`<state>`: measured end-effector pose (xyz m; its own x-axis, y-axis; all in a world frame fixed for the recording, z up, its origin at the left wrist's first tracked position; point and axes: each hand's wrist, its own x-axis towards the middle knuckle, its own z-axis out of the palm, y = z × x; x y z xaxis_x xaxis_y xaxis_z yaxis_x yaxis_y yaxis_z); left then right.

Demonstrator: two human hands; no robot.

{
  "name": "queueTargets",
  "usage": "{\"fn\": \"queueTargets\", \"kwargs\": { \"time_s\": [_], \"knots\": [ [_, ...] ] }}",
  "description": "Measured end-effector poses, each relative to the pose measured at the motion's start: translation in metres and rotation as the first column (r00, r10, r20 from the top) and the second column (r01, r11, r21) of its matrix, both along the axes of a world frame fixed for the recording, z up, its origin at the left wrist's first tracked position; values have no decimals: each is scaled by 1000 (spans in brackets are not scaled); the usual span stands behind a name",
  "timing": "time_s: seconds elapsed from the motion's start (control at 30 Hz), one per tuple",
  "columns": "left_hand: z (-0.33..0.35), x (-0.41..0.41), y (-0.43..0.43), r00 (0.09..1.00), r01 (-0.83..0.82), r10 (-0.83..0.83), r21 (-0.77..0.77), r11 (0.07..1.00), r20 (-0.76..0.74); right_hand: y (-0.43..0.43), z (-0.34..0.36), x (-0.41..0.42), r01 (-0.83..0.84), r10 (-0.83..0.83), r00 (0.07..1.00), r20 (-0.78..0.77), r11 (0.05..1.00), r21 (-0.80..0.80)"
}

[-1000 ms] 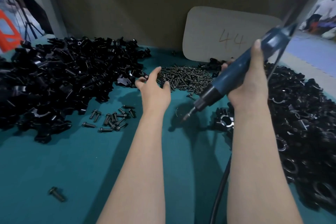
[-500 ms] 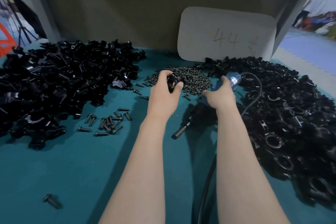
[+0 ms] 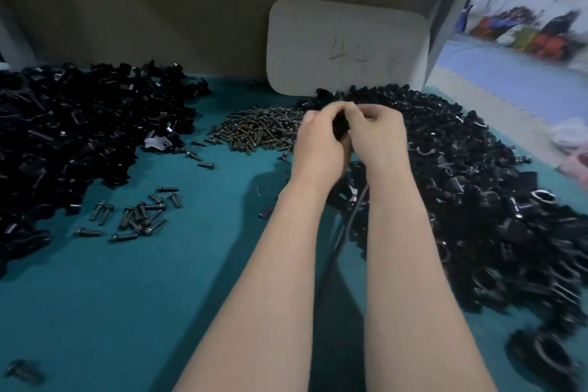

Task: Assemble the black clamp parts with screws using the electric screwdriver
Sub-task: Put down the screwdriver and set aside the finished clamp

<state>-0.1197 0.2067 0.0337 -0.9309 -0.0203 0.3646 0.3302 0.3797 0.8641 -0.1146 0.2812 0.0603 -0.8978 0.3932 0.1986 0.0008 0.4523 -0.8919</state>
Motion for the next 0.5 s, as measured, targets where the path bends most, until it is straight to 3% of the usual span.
{"fn": "queueTargets", "kwargs": {
  "time_s": [0.17,0.3,0.37,0.43,0.5],
  "knots": [
    [13,13,71,973,226,-222,67,972,-58,63,9,30,350,-347,931,-108,937,3],
    [0,25,116,905,419,-414,-33,907,101,85,1,45,294,-294,956,1,955,-29],
    [-6,25,126,908,417,-382,-265,869,173,98,0,45,381,-380,924,-42,924,39],
    [-8,24,126,942,335,-306,-409,849,137,104,2,46,429,-423,902,-82,901,67],
    [-9,23,121,922,386,-375,-277,880,93,100,2,43,418,-411,907,-96,906,64]
  ]
}}
